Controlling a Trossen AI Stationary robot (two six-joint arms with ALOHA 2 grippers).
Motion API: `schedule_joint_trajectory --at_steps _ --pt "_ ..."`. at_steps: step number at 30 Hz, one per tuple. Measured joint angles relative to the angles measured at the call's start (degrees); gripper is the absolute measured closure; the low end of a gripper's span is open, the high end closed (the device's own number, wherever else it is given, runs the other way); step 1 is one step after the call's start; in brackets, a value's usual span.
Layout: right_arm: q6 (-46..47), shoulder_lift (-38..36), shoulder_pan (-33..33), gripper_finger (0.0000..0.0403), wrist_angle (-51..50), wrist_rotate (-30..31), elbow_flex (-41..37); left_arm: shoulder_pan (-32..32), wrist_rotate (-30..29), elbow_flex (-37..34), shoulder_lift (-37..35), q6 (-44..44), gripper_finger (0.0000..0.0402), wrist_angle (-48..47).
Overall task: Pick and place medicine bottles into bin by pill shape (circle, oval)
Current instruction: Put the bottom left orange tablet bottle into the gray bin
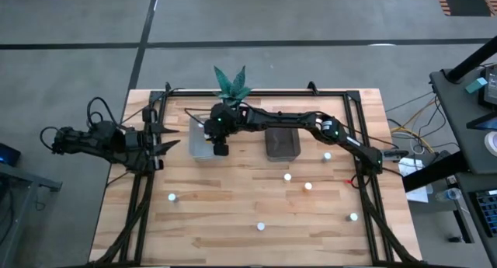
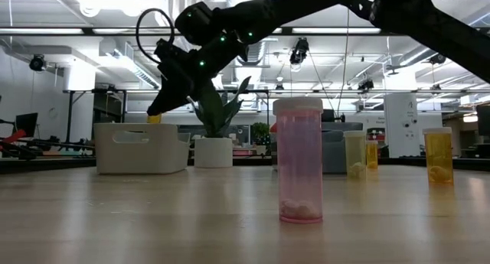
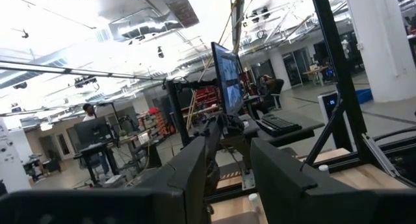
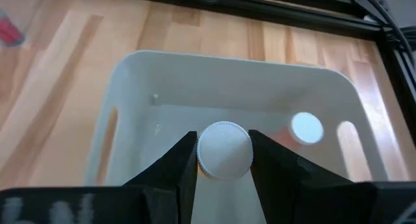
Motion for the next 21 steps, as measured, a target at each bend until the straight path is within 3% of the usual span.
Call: schedule_joint_trajectory --at_steps 21 --pt "2.06 0.0 0.25 0.0282 3.71 0.09 -5.59 0.0 -0.01 0.0 0.01 0.04 0.0295 0.15"
